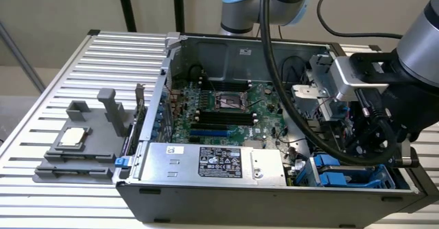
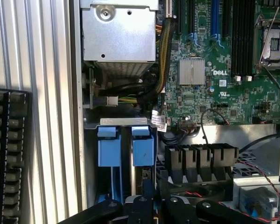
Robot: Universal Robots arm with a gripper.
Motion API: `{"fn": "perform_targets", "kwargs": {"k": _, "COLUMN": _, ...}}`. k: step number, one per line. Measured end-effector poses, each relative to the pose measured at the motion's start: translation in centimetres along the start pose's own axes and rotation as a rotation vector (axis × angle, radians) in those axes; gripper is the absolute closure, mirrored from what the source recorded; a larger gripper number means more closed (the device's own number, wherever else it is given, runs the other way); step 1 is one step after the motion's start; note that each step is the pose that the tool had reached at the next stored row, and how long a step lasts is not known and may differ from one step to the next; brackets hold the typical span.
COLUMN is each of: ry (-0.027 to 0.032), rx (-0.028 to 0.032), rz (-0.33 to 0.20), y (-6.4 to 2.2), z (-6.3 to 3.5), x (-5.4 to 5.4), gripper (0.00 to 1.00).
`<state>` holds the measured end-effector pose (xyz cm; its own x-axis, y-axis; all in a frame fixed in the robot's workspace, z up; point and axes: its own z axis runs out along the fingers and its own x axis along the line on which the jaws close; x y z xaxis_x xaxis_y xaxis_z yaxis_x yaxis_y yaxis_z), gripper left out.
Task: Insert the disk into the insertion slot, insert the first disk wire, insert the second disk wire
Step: 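Insert the second disk wire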
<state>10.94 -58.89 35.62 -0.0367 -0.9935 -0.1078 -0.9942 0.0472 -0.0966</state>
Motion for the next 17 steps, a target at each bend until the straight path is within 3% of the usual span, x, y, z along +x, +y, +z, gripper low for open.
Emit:
{"fn": "perform_targets", "kwargs": {"k": 3, "ry": -0.0016, "rx": 0.0018, "rz": 0.000, "y": 0.01, "z": 0.02, "x": 0.03, "gripper": 0.84}}
{"fn": "perform_targets", "kwargs": {"k": 5, "ry": -0.0032, "rx": 0.0069, "rz": 0.000, "y": 0.03, "z": 0.06, "x": 0.06, "gripper": 0.84}}
{"fn": "perform_targets", "kwargs": {"k": 9, "ry": -0.0050, "rx": 0.0301, "rz": -0.003, "y": 0.07, "z": 0.21, "x": 0.09, "gripper": 0.84}}
{"fn": "perform_targets", "kwargs": {"k": 11, "ry": -0.0055, "rx": 0.0372, "rz": -0.004, "y": 0.11, "z": 0.28, "x": 0.11, "gripper": 0.84}}
{"fn": "perform_targets", "kwargs": {"k": 17, "ry": -0.0055, "rx": 0.0388, "rz": -0.004, "y": 0.30, "z": 0.28, "x": 0.13, "gripper": 0.84}}
